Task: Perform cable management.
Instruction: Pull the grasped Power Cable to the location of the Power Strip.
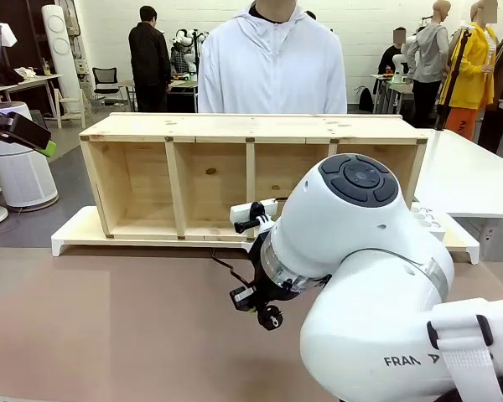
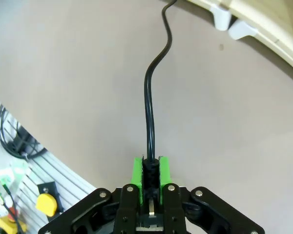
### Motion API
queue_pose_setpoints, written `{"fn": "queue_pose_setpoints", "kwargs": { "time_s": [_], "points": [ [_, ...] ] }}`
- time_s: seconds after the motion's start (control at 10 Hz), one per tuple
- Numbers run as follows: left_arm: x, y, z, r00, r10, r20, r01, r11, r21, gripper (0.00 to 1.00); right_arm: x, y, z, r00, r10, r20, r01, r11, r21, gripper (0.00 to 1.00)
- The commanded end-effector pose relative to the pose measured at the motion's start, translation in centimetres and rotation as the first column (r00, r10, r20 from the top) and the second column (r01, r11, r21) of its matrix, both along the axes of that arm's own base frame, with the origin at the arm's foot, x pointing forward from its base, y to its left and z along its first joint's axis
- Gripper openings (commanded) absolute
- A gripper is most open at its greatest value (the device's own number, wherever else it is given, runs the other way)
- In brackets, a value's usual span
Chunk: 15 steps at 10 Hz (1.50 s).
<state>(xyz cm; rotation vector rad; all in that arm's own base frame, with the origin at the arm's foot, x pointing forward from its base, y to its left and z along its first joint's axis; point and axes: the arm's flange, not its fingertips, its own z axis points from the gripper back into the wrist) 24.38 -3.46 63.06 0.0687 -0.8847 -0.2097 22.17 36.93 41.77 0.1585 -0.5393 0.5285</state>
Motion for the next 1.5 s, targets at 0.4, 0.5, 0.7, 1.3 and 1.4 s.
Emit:
{"fn": "queue_pose_setpoints", "kwargs": {
  "time_s": [0.4,0.5,0.7,1.3,1.4],
  "points": [
    [0.1,0.0,0.1,1.000,0.001,0.007,-0.001,1.000,-0.003,1.00,0.0,0.0,0.0,1.000,0.000,0.000,0.000,1.000,0.000,0.16],
    [0.1,0.0,0.1,1.000,0.001,0.007,-0.001,1.000,-0.003,1.00,0.0,0.0,0.0,1.000,0.000,0.000,0.000,1.000,0.000,0.16],
    [0.1,0.0,0.1,1.000,0.001,0.007,-0.001,1.000,-0.003,1.00,0.5,-2.9,0.1,0.997,-0.073,-0.022,0.074,0.997,0.034,0.16],
    [0.1,0.0,0.1,1.000,0.001,0.007,-0.001,1.000,-0.003,1.00,-2.2,-21.7,3.6,0.898,-0.438,-0.029,0.438,0.891,0.122,0.16],
    [0.1,0.0,0.1,1.000,0.001,0.007,-0.001,1.000,-0.003,1.00,-2.2,-23.3,3.7,0.886,-0.463,-0.036,0.464,0.879,0.113,0.16]
  ]
}}
